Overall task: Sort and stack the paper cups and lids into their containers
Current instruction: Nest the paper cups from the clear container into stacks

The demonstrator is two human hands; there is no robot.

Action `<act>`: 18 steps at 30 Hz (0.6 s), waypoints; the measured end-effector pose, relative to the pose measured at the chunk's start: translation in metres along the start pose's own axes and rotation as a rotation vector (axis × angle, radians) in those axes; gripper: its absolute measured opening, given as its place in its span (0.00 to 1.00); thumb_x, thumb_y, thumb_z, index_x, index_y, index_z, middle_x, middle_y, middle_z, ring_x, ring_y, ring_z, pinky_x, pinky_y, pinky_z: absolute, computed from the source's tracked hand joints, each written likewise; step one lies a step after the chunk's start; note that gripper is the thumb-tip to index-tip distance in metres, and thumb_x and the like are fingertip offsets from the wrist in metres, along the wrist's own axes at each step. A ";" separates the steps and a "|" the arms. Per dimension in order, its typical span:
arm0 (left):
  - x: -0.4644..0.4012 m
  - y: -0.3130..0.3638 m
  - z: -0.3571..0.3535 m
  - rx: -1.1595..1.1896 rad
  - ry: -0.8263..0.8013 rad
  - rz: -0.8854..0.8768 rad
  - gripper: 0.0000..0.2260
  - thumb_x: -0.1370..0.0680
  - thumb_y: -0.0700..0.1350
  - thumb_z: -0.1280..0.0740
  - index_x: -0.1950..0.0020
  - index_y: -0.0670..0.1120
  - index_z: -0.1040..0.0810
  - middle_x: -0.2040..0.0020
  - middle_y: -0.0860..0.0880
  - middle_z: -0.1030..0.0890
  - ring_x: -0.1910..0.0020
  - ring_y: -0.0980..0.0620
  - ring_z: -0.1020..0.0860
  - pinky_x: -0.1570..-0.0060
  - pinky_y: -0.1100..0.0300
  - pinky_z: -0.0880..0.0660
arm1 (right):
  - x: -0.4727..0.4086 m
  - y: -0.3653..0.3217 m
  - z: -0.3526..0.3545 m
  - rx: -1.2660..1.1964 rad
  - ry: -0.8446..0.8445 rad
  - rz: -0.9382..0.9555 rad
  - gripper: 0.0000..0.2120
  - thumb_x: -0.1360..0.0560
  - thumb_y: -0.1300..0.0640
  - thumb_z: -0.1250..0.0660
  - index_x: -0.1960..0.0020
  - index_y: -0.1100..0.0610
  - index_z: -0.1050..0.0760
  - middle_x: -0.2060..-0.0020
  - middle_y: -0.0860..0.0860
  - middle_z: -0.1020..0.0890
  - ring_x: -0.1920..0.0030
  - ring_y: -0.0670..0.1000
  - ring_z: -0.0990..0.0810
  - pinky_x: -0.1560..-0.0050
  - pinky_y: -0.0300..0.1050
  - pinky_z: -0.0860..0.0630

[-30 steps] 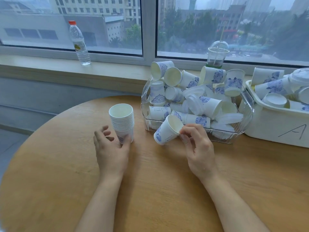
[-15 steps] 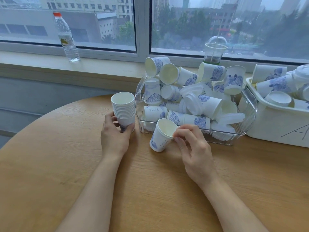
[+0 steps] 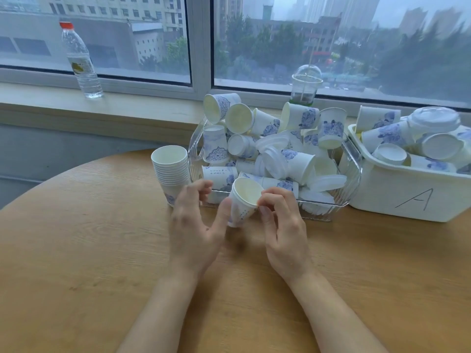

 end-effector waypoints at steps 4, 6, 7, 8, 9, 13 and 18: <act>0.013 0.012 -0.039 0.022 -0.136 -0.047 0.29 0.25 0.61 0.27 0.28 0.50 0.27 0.39 0.55 0.21 0.40 0.54 0.22 0.37 0.54 0.24 | 0.000 0.001 0.007 -0.011 0.043 -0.002 0.05 0.16 0.65 0.39 0.45 0.62 0.24 0.44 0.50 0.23 0.42 0.45 0.23 0.40 0.34 0.29; 0.014 0.009 -0.043 0.020 -0.143 -0.051 0.32 0.26 0.60 0.27 0.25 0.51 0.28 0.38 0.55 0.21 0.40 0.55 0.22 0.37 0.53 0.24 | 0.000 0.002 0.008 -0.019 0.048 0.001 0.05 0.17 0.66 0.39 0.45 0.62 0.24 0.45 0.51 0.23 0.42 0.46 0.23 0.40 0.35 0.29; 0.014 0.006 -0.043 0.015 -0.142 -0.054 0.32 0.26 0.60 0.27 0.25 0.50 0.29 0.38 0.55 0.21 0.40 0.55 0.22 0.37 0.52 0.24 | 0.000 0.002 0.007 -0.022 0.044 0.002 0.05 0.17 0.66 0.38 0.45 0.62 0.24 0.45 0.51 0.23 0.42 0.46 0.23 0.40 0.36 0.28; 0.013 0.004 -0.043 0.008 -0.140 -0.059 0.32 0.26 0.59 0.27 0.25 0.50 0.29 0.39 0.55 0.21 0.41 0.54 0.22 0.37 0.51 0.24 | -0.001 0.003 0.005 -0.026 0.038 0.001 0.05 0.17 0.65 0.38 0.45 0.62 0.24 0.46 0.51 0.23 0.43 0.47 0.22 0.42 0.38 0.26; 0.012 0.002 -0.042 -0.001 -0.137 -0.068 0.32 0.26 0.59 0.27 0.25 0.49 0.28 0.38 0.56 0.22 0.41 0.54 0.22 0.37 0.50 0.23 | -0.001 0.003 0.003 -0.034 0.028 0.000 0.05 0.16 0.65 0.38 0.45 0.62 0.24 0.46 0.51 0.23 0.43 0.47 0.22 0.43 0.41 0.24; 0.008 0.001 -0.042 -0.050 -0.118 -0.088 0.29 0.25 0.55 0.25 0.27 0.46 0.26 0.38 0.57 0.22 0.41 0.52 0.21 0.39 0.47 0.23 | -0.003 0.000 0.000 -0.031 0.031 0.006 0.08 0.16 0.60 0.35 0.40 0.61 0.21 0.41 0.52 0.23 0.42 0.49 0.21 0.42 0.50 0.21; 0.011 -0.003 -0.042 -0.034 -0.125 -0.021 0.29 0.27 0.54 0.24 0.28 0.47 0.26 0.41 0.53 0.20 0.44 0.53 0.23 0.41 0.52 0.24 | -0.005 0.025 0.048 0.181 0.304 -0.113 0.12 0.17 0.54 0.33 0.34 0.53 0.20 0.36 0.51 0.24 0.33 0.50 0.26 0.32 0.58 0.28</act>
Point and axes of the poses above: each hand's wrist, its own x-axis away from the middle knuckle, its own z-axis out of the back of the hand, y = z × x, the point moved 10 cm from there along -x, towards the middle knuckle
